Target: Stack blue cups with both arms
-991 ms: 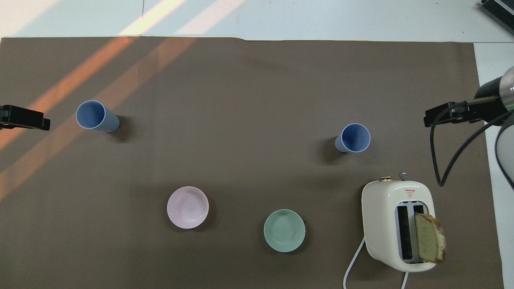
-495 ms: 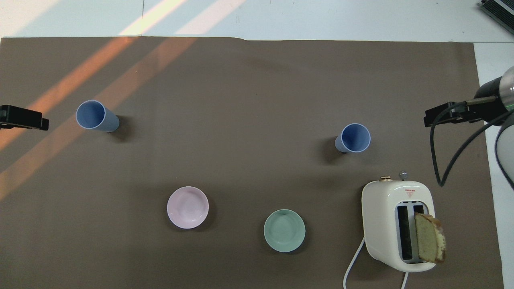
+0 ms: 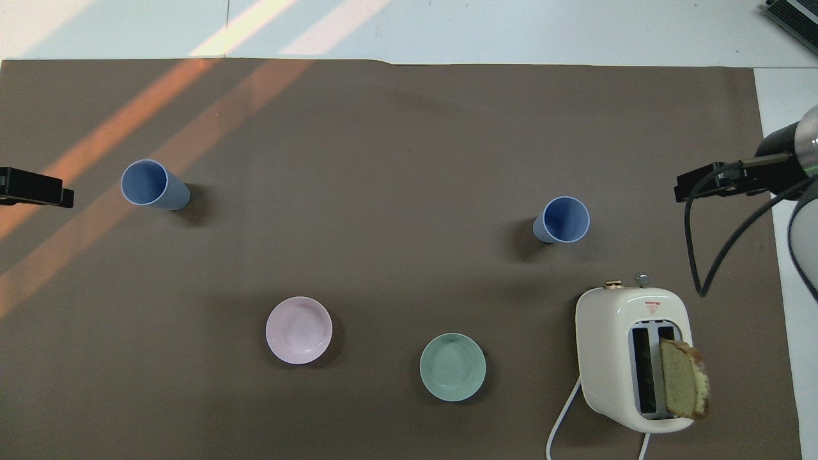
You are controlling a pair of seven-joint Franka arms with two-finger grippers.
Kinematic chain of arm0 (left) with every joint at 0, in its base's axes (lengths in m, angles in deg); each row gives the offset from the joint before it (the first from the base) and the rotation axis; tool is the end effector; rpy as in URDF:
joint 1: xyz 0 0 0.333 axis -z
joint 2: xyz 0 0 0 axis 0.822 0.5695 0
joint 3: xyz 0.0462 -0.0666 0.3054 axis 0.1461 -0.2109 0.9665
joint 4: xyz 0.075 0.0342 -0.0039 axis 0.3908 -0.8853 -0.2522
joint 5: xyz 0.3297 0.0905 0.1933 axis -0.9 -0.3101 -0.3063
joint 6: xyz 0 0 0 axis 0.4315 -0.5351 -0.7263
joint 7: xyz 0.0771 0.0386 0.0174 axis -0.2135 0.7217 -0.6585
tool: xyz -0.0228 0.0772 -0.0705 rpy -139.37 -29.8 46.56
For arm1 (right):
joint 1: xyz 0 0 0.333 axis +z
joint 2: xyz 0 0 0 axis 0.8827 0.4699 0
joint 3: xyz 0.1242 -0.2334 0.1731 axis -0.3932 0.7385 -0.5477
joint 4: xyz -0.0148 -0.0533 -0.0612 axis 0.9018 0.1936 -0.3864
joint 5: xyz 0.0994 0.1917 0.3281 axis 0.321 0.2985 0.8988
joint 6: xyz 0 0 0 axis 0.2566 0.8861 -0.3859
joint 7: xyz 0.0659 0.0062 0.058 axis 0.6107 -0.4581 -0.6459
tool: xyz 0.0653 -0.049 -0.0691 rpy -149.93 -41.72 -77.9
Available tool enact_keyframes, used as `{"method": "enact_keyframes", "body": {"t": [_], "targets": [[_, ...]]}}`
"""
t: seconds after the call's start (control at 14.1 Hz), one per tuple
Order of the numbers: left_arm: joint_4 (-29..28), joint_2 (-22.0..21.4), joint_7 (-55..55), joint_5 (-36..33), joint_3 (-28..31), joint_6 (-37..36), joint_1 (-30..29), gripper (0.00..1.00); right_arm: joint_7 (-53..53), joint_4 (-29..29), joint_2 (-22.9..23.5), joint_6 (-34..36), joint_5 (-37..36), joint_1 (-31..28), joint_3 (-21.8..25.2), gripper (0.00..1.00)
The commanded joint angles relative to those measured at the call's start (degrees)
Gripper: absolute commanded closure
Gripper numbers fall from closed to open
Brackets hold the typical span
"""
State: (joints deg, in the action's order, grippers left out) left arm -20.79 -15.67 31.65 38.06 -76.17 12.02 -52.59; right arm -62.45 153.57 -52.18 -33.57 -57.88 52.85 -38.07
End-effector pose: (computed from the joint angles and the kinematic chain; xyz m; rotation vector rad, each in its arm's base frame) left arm 0.5545 -0.0007 0.6396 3.0751 -0.1310 0.0984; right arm 0.5824 0.0077 0.6075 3.1297 0.1148 0.0160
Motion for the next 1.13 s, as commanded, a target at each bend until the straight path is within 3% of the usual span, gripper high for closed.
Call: {"method": "enact_keyframes", "body": {"t": [0.0,0.5,0.71,1.06], "targets": [[-0.36,-0.60,0.29,0.08,-0.04,1.10,-0.41,0.00,-0.77,0.95,-0.75,-0.67,0.59,-0.90,-0.51,0.00],[-1.14,3.79,5.73,0.08,0.31,8.13,-0.68,0.00,-0.77,0.95,-0.75,-0.67,0.59,-0.90,-0.51,0.00],[-7.89,4.58,8.65,0.08,0.49,18.65,-1.82,0.00,-0.77,0.95,-0.75,-0.67,0.50,-0.90,-0.51,0.00],[-9.67,14.59,9.08,0.17,0.31,29.74,-2.96,0.00,-0.77,0.95,-0.75,-0.67,0.59,-0.90,-0.51,0.00]]}}
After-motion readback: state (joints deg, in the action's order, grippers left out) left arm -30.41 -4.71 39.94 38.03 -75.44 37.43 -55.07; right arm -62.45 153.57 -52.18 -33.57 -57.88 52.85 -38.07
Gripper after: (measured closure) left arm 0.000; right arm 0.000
